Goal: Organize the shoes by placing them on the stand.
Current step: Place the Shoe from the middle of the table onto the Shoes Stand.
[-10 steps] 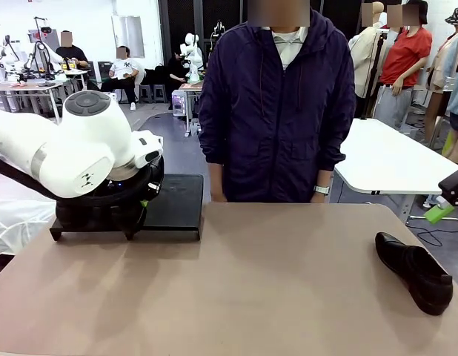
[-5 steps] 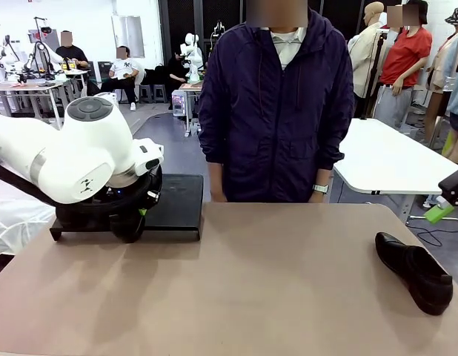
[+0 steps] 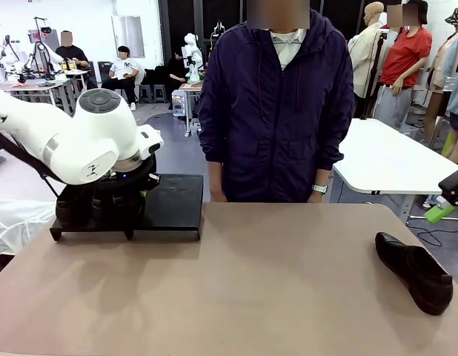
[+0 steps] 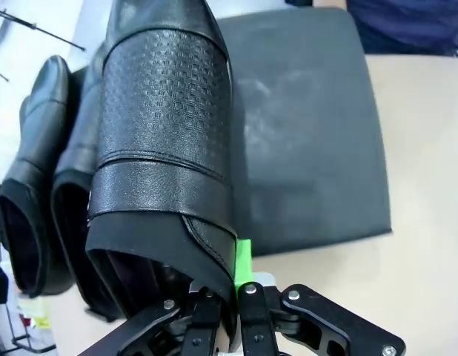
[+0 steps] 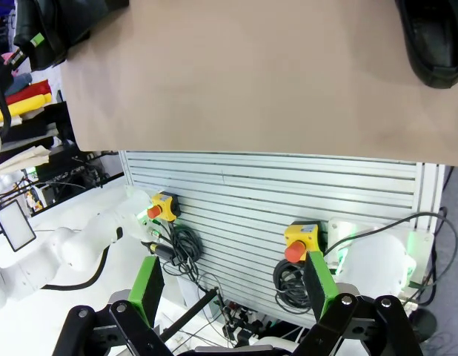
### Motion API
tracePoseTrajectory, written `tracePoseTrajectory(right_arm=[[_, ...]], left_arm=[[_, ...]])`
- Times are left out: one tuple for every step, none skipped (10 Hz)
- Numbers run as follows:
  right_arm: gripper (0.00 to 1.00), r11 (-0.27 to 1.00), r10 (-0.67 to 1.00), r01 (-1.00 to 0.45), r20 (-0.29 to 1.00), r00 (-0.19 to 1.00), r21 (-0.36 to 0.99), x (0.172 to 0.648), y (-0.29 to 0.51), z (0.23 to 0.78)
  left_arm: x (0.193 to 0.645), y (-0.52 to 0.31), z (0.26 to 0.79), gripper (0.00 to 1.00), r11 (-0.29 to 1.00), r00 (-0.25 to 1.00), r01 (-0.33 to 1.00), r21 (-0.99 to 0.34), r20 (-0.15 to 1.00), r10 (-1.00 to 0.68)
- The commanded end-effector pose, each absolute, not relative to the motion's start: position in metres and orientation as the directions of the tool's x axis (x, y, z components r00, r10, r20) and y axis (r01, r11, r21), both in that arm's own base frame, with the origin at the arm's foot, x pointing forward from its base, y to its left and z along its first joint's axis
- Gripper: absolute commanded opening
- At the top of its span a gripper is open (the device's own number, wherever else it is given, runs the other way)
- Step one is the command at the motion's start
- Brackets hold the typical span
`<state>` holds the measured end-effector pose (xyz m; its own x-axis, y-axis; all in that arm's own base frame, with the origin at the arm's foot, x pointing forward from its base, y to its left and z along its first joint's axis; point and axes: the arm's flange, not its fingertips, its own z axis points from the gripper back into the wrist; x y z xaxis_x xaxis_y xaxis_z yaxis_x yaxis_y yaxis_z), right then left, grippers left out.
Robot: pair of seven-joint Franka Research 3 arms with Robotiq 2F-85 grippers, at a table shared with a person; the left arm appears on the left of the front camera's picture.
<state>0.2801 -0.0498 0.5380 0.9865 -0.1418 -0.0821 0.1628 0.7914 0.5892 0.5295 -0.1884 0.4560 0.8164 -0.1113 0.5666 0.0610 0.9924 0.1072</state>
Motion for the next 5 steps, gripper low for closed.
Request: tracePoseTrajectory(right_arm=[[1.0,0.775,-0.12,0.137,-0.07,0.99,0.617,0.282,-0.051,0.541],[1.0,0.775,-0.12,0.137,-0.07,0.99,0.617,0.282,-0.051,0.541],[1.0,0.775,-0.12,0.137,-0.07,0.99,0.617,0.282,-0.051,0.541],[1.0,0.775,-0.12,0.137,-0.07,0.99,0.617,0.282,-0.051,0.541],[1.0,0.775,-0.12,0.137,-0.07,0.99,0.617,0.282,-0.051,0.541]], left_arm=[[0.559,-0.213,0.453,0.0,0.99,0.803,0.045,0.135,0.585,-0.116],[0.568,-0.216,0.45,0.0,0.989,0.797,0.027,0.146,0.594,-0.11],[0.574,-0.221,0.446,0.0,0.989,0.8,0.027,0.145,0.59,-0.109],[0.577,-0.224,0.44,0.0,0.988,0.811,0.035,0.149,0.574,-0.116],[0.581,-0.225,0.433,0.0,0.987,0.83,0.047,0.154,0.543,-0.124]])
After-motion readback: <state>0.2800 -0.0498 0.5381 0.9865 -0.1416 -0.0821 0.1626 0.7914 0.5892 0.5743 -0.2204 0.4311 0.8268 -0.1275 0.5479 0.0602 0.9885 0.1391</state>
